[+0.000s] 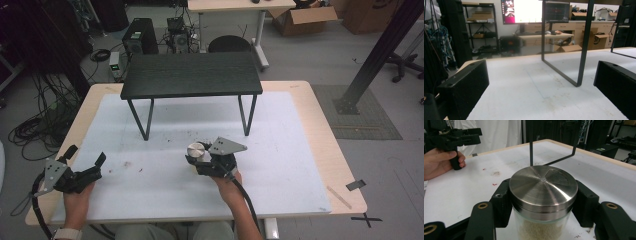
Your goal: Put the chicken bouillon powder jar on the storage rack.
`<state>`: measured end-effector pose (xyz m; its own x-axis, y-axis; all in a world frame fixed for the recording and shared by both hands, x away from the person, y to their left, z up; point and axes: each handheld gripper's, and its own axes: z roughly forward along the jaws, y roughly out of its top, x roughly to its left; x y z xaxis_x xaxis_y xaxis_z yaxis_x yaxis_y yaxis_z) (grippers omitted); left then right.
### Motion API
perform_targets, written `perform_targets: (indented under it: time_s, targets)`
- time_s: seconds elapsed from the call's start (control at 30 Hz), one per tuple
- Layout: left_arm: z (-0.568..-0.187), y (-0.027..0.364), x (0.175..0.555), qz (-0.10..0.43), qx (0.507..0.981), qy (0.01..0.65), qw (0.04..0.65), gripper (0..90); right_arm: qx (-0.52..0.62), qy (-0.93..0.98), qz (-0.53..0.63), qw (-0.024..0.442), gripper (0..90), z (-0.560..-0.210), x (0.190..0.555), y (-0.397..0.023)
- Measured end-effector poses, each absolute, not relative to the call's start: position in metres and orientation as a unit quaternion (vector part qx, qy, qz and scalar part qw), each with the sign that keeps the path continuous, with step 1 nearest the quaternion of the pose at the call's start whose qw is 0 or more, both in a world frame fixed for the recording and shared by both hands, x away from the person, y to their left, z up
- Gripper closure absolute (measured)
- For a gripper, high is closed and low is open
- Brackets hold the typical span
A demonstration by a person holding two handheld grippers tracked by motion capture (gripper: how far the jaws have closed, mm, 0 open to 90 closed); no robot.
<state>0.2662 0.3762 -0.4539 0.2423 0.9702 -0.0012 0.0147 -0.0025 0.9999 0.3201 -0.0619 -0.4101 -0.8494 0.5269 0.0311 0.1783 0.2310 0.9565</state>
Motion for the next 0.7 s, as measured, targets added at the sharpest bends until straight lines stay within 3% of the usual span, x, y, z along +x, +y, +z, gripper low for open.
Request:
perform_targets:
  time_s: [0.7]
  targets:
    - [-0.454, 0.376, 0.266, 0.431, 0.562, 0.439, 0.553, 0.4, 0.216, 0.767, 0.587, 0.142, 41.7, -0.364, 0.33, -0.069]
